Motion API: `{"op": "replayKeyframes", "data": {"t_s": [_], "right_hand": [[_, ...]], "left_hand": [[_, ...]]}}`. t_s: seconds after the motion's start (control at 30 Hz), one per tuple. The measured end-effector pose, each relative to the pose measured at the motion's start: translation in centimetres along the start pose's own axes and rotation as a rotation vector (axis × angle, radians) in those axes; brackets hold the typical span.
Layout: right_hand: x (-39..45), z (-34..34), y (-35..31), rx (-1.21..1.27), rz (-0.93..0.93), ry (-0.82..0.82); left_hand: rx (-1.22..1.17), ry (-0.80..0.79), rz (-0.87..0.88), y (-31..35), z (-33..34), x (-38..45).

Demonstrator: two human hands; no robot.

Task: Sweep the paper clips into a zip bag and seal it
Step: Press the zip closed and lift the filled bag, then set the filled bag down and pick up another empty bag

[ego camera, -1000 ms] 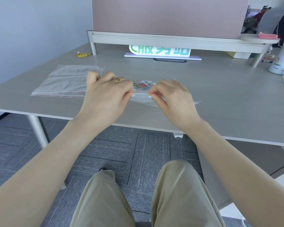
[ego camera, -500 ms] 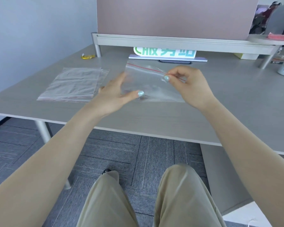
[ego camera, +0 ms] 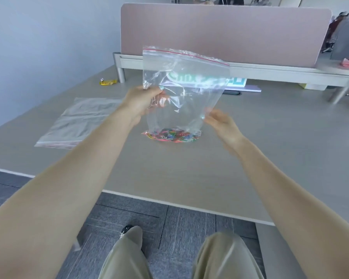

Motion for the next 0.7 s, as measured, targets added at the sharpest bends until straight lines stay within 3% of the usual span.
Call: {"op": "replayKeyframes", "data": {"t_s": [0.1, 0.4, 0.6, 0.67, 0.7], "right_hand": [[2.8, 0.7, -0.6, 0.026, 0.047, 0.087], [7.5, -1.6, -5.5, 0.264, -0.076, 0.363], [7.5, -0.4, -0.7, -0.088, 0.145, 0.535], [7.4, 0.7, -0.5, -0.186, 0.076, 0.649], [7.2, 1.7, -1.1, -0.245, -0.056, 0.711]], "left_hand": [[-0.082, -0.004, -0.063, 0.4, 0.8, 1.6], [-0.341, 0.004, -0.105, 3.8, 2.1, 4.5], [-0.230, -0.140, -0.459, -4.2, 1.8, 3.0], [-0.117, -0.087, -0.469, -5.5, -0.7, 3.4], [-0.028, -0.029, -0.439, -5.8, -2.5, 4.0]]}}
Point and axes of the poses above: each hand's wrist, its own x-axis towards the middle knuckle, its own z-axis out of the palm, y = z × x, the point moved 1 cm from there along x, towards the middle knuckle, and after that the axes turned 3 degrees about y, right-handed, at the moved point
